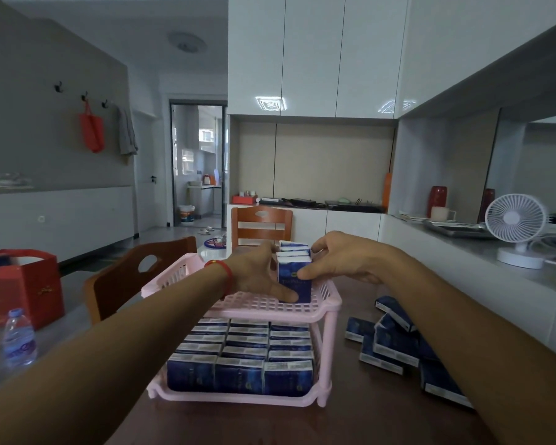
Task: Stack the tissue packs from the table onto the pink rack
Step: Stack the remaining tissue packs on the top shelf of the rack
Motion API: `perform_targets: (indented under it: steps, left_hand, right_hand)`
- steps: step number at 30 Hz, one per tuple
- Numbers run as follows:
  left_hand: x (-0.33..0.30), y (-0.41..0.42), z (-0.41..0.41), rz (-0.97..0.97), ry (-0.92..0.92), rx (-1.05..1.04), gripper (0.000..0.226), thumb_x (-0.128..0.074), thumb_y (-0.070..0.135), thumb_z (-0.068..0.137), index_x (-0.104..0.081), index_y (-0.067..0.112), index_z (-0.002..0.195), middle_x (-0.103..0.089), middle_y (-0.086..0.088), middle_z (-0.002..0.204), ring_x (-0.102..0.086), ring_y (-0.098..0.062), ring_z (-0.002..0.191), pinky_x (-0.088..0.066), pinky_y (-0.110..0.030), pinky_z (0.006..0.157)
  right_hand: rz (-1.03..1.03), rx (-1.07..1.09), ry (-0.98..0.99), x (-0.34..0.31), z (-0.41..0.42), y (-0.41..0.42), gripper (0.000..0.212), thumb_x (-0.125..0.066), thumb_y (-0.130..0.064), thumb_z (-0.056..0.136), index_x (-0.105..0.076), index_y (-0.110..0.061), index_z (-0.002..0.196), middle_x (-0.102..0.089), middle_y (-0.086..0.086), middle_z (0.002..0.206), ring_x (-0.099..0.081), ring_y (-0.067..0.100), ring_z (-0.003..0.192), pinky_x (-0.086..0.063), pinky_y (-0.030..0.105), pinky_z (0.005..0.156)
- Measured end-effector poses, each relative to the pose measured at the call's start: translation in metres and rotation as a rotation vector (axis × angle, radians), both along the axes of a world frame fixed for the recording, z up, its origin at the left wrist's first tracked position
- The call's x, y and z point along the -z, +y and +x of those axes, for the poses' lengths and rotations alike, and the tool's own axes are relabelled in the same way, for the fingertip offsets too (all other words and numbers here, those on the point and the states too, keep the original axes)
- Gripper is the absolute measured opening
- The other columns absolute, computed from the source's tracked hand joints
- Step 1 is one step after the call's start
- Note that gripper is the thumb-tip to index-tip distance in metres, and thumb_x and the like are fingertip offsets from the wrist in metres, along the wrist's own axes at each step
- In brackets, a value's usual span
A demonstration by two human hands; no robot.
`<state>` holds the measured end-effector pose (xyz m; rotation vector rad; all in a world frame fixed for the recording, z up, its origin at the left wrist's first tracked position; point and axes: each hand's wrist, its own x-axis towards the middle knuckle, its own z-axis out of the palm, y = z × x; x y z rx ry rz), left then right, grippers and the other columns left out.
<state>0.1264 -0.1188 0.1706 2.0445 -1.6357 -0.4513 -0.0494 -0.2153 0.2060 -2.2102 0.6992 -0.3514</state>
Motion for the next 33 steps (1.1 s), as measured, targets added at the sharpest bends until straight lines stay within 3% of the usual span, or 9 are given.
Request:
perform_targets:
  steps: [3,6,12,16,20,24,27,31,33]
  left_hand:
    - [0.001,0.001,0.001,-0.013,-0.083,0.048,0.114,-0.088,0.063,0.045,-0.034,0.032,0.141,-0.057,0.003,0.136,-0.059,-0.022,0.12,-0.05,-0.044,0.104]
    - [-0.001,-0.003,0.003,0.012,-0.141,0.043,0.105,-0.085,0.066,0.043,-0.045,0.035,0.134,-0.062,0.006,0.129,-0.06,-0.02,0.117,-0.05,-0.044,0.103]
    - [-0.005,-0.004,-0.003,0.029,-0.142,0.066,0.086,-0.09,0.047,0.059,-0.05,0.029,0.134,-0.063,0.001,0.128,-0.06,-0.022,0.118,-0.047,-0.043,0.107]
    - [-0.006,0.0,-0.004,0.029,-0.119,0.099,0.071,-0.086,0.036,0.073,-0.048,0.029,0.133,-0.061,0.004,0.128,-0.057,-0.02,0.12,-0.046,-0.041,0.109]
    - [-0.007,0.01,-0.006,0.003,-0.101,0.137,0.066,-0.08,0.034,0.081,-0.046,0.03,0.137,-0.055,0.01,0.126,-0.052,-0.015,0.121,-0.046,-0.039,0.108]
    - [-0.002,0.007,-0.009,-0.023,-0.26,0.118,0.064,-0.073,0.052,0.077,-0.05,0.034,0.134,-0.061,0.003,0.132,-0.057,-0.021,0.121,-0.05,-0.042,0.103]
    - [0.004,-0.003,0.0,-0.053,-0.357,0.014,0.078,-0.06,0.077,0.059,-0.065,0.023,0.114,-0.072,0.0,0.107,-0.069,-0.021,0.099,-0.057,-0.044,0.09]
    - [0.008,-0.003,-0.005,-0.083,-0.345,0.074,0.067,-0.062,0.068,0.071,-0.051,0.036,0.129,-0.066,0.002,0.122,-0.063,-0.021,0.11,-0.055,-0.043,0.094]
    - [0.009,0.001,-0.005,-0.061,-0.301,0.075,0.068,-0.067,0.064,0.073,-0.05,0.034,0.132,-0.065,0.001,0.124,-0.062,-0.022,0.112,-0.054,-0.043,0.096]
  right_hand:
    - [-0.06,0.005,0.038,-0.001,0.003,0.005,0.035,-0.084,-0.014,0.077,-0.055,-0.025,0.094,-0.067,0.0,0.106,-0.064,0.02,0.11,-0.055,0.037,0.097]
    - [-0.074,0.0,0.061,-0.002,0.008,0.008,0.037,-0.085,-0.014,0.075,-0.058,-0.024,0.098,-0.069,0.004,0.112,-0.066,0.022,0.108,-0.055,0.04,0.099]
    - [-0.112,0.013,0.071,0.001,0.009,0.009,0.035,-0.085,-0.009,0.074,-0.06,-0.024,0.093,-0.071,0.004,0.108,-0.067,0.021,0.106,-0.054,0.039,0.099]
    - [-0.123,0.016,0.071,-0.002,0.003,0.011,0.032,-0.082,-0.01,0.078,-0.057,-0.026,0.088,-0.067,-0.005,0.096,-0.064,0.017,0.103,-0.055,0.029,0.089]
    - [-0.179,0.053,0.09,-0.006,-0.003,0.007,0.027,-0.084,-0.017,0.077,-0.064,-0.019,0.096,-0.071,0.003,0.108,-0.066,0.018,0.105,-0.057,0.037,0.093]
    - [-0.151,0.052,0.104,-0.003,-0.001,0.007,0.046,-0.085,-0.014,0.075,-0.067,-0.009,0.117,-0.073,0.006,0.113,-0.068,0.021,0.107,-0.056,0.042,0.096]
    - [-0.17,0.05,0.096,-0.001,-0.001,0.009,0.049,-0.085,-0.012,0.074,-0.067,-0.007,0.12,-0.073,0.007,0.113,-0.068,0.022,0.106,-0.055,0.041,0.098]
    - [-0.193,0.072,0.105,0.001,-0.001,0.01,0.048,-0.085,-0.014,0.075,-0.067,-0.009,0.119,-0.072,0.007,0.114,-0.067,0.022,0.107,-0.055,0.042,0.098]
    - [-0.187,0.07,0.097,0.001,-0.003,0.01,0.047,-0.085,-0.016,0.074,-0.067,-0.009,0.116,-0.072,0.006,0.113,-0.067,0.022,0.107,-0.055,0.043,0.098]
